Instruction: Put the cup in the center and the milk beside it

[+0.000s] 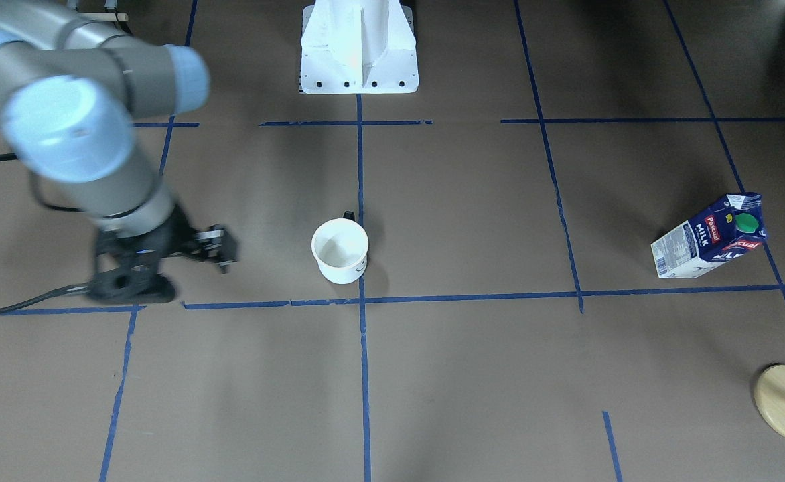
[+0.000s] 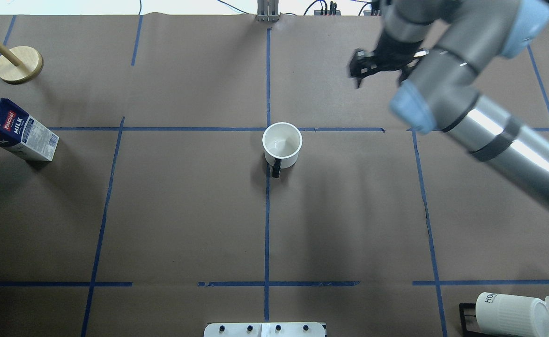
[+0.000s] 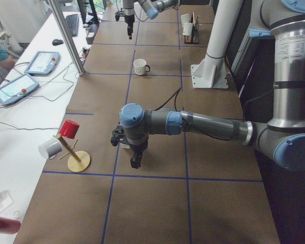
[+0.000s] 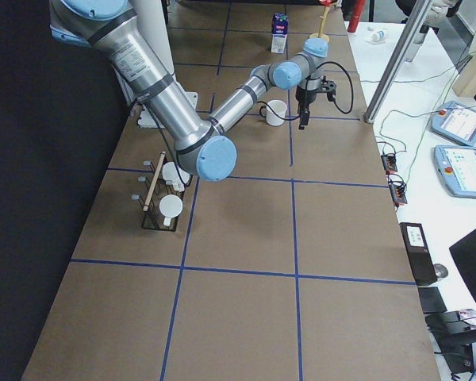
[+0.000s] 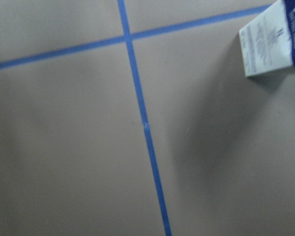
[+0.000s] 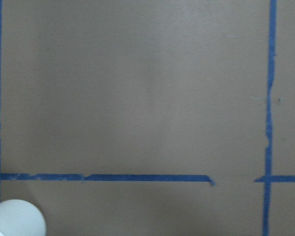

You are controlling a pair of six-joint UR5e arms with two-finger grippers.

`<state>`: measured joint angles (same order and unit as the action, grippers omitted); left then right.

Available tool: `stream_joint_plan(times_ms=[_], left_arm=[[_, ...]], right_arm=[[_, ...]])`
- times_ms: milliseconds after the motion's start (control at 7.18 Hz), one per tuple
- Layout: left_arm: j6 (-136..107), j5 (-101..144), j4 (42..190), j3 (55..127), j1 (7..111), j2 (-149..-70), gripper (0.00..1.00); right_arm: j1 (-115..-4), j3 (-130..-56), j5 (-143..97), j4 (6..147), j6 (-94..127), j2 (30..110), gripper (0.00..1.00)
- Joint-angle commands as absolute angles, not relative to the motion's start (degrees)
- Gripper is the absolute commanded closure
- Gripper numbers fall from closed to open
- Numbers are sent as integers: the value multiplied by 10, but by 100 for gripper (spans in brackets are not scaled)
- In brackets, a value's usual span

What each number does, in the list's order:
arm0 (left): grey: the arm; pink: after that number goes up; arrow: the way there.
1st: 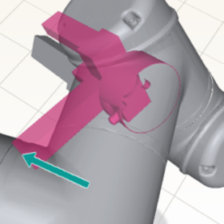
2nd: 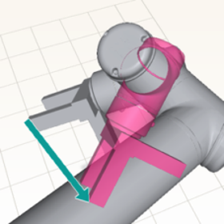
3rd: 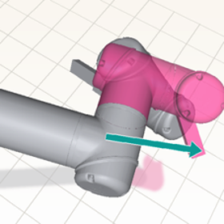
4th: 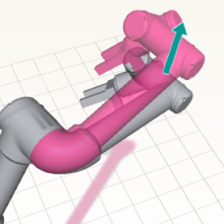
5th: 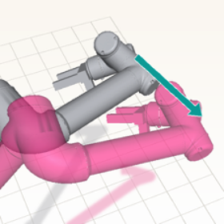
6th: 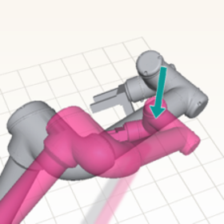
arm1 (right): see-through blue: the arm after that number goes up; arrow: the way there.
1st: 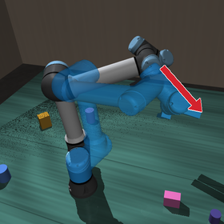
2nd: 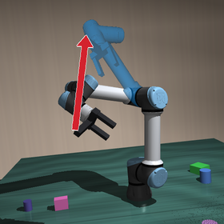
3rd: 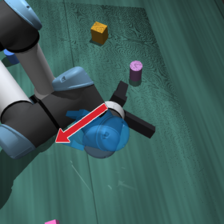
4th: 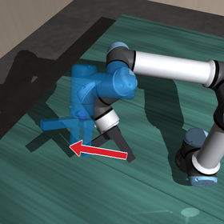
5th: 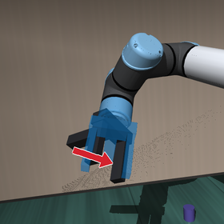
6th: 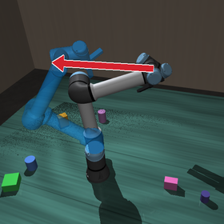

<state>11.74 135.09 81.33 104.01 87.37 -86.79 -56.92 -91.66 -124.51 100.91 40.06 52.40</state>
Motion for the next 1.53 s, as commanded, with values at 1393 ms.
stream_joint_plan(times_ms=[1393], left_arm=[[-263, 1351, 981, 1035, 729, -953, 0]], right_arm=[[-848, -1062, -1325, 966, -65, 937, 0]])
